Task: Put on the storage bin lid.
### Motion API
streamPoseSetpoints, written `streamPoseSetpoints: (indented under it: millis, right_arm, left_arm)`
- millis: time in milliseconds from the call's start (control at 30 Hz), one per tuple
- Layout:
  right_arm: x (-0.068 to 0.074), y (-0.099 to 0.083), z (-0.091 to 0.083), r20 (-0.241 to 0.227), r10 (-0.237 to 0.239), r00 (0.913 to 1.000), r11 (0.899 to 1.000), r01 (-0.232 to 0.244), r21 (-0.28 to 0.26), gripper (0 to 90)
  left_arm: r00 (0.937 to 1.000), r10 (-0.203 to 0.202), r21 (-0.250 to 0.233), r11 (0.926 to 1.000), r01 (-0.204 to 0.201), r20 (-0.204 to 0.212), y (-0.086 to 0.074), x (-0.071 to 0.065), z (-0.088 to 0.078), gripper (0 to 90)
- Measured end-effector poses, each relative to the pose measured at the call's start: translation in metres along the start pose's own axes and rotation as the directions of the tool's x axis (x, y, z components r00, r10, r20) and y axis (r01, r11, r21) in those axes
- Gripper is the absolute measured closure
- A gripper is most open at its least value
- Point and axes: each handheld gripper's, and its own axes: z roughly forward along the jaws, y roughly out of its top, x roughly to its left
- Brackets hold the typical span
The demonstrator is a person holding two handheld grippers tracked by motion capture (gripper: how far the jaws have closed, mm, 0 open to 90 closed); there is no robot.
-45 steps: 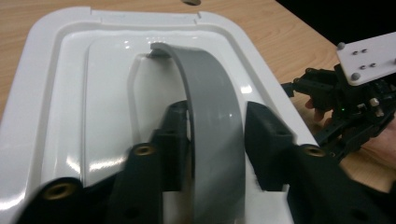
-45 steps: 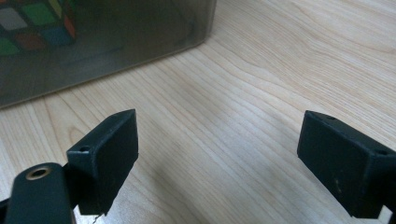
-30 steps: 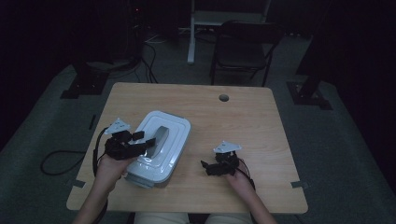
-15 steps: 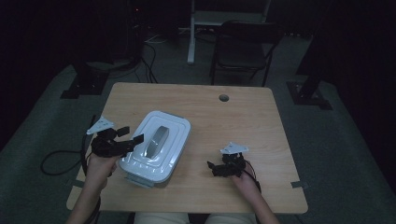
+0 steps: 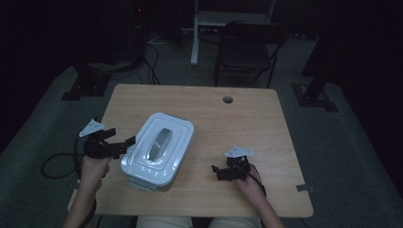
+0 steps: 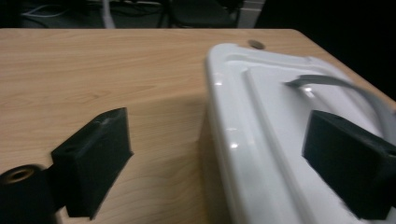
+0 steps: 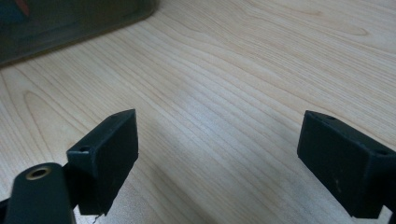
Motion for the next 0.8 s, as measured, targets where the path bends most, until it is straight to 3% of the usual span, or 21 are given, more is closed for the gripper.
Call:
streamPoseSetpoints:
  millis: [200, 367, 500, 633, 733, 800]
  right_arm:
    - [0.0, 0.0, 0.0, 0.0, 0.001, 1.0, 1.0, -0.001, 0.002, 12.4]
    - [0.0, -0.001, 0.001, -0.002, 0.002, 1.0, 1.0, -0.002, 0.003, 12.4]
    - [0.0, -0.001, 0.001, -0.003, 0.001, 1.0, 1.0, -0.001, 0.004, 12.4]
    - [0.0, -0.001, 0.001, -0.003, 0.001, 1.0, 1.0, -0.001, 0.003, 12.4]
    - [0.0, -0.001, 0.001, -0.004, 0.004, 1.0, 1.0, -0.004, 0.002, 12.4]
    - [0.0, -0.001, 0.001, -0.002, 0.005, 1.0, 1.0, -0.005, 0.001, 12.4]
  left_arm:
    - [0.9983, -0.003, -0.003, 1.0, 0.003, -0.058, -0.009, 0.012, 0.005, 0.7]
    - [0.9949, 0.012, -0.041, 0.999, -0.017, -0.1, -0.019, 0.023, 0.012, 0.8]
    - [0.9919, -0.01, -0.04, 0.9992, 0.005, -0.127, -0.029, 0.036, 0.021, 0.8]
    - [0.9824, -0.026, -0.016, 0.9996, 0.023, -0.185, -0.041, 0.048, 0.03, 0.8]
    - [0.9701, -0.007, 0.0, 1.0, 0.007, -0.243, -0.049, 0.051, 0.037, 0.8]
    - [0.9698, -0.025, -0.015, 0.9996, 0.022, -0.243, -0.054, 0.054, 0.04, 0.8]
